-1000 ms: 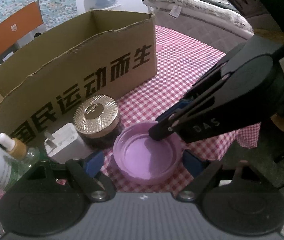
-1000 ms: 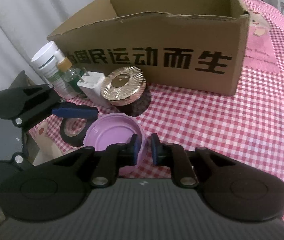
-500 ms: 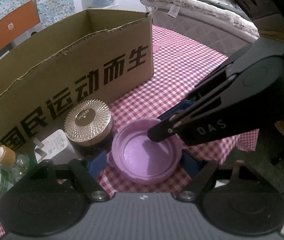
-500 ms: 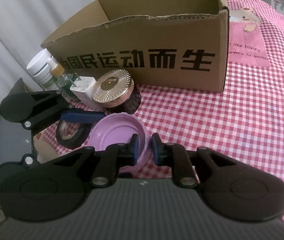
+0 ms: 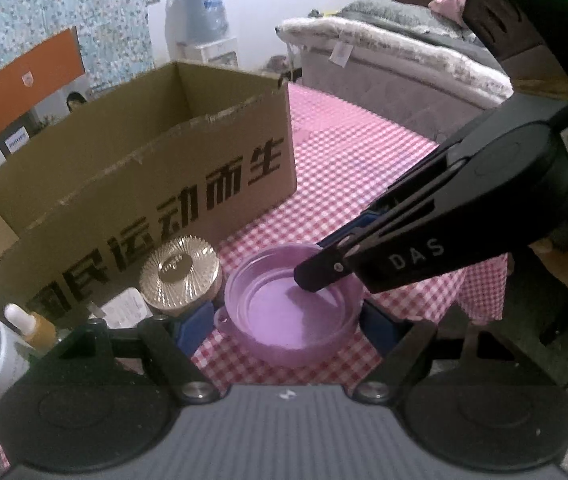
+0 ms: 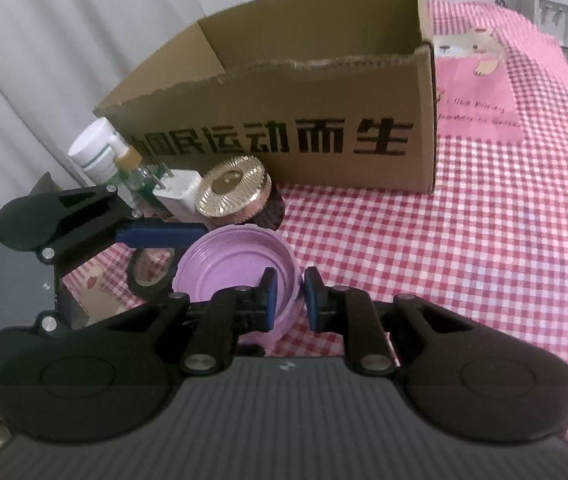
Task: Organize rigid objects
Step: 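Lift the pink lid with the right gripper and carry it over the box, then lower the pink lid into the box and open the right gripper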
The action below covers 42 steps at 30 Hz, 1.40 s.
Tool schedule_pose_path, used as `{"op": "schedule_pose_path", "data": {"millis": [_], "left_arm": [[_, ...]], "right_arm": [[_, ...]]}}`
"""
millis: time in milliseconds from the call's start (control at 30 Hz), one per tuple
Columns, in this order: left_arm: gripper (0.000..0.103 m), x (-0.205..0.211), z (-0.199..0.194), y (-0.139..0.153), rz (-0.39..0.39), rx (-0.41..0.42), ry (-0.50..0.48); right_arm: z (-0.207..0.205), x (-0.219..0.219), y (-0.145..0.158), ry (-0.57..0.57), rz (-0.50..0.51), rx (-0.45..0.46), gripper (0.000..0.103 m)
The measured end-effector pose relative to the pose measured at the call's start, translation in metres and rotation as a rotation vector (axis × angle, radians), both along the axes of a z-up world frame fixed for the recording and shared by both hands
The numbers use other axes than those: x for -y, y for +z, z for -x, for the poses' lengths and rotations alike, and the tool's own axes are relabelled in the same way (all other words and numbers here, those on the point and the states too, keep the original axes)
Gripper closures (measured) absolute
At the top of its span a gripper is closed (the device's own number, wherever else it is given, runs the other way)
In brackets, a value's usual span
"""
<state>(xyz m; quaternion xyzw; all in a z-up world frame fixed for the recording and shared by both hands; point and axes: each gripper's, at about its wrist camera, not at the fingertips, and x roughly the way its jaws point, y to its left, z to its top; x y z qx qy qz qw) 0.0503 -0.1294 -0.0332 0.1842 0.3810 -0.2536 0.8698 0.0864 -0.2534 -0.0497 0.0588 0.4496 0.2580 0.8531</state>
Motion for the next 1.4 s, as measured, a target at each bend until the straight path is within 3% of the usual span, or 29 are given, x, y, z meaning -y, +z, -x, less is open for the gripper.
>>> {"op": "schedule_pose_path", "data": {"millis": [400,600,733,833,967,1200,1400], "left_arm": [[0.022,-0.019,0.019,0.067,0.06,0.199,0.019],[0.022,-0.035,0.006,0.098,0.047,0.285,0.06],[0.022,-0.045,-0.017,0.112,0.026,0.297,0.082],[0.022,-0.054,-0.046,0.116,0.011,0.261,0.095],[0.022,-0.069,-0.095,0.109,0.006,0.146,0.119],[0.022,-0.098,-0.169,0.073,0.035,-0.138,0.185],[0.024,-0.111,-0.205,0.039,0.047,-0.314,0.226]], "right_arm": [[0.017,-0.014,0.072,0.023,0.007,0.175,0.088],[-0.002,-0.032,0.112,0.073,-0.011,0.261,0.088],[-0.029,-0.048,0.128,0.108,-0.024,0.271,0.088],[-0.058,-0.06,0.134,0.132,-0.037,0.248,0.088],[-0.104,-0.076,0.129,0.156,-0.048,0.157,0.088],[-0.177,-0.107,0.088,0.183,-0.01,-0.063,0.087],[-0.208,-0.124,0.052,0.205,0.03,-0.197,0.087]]}}
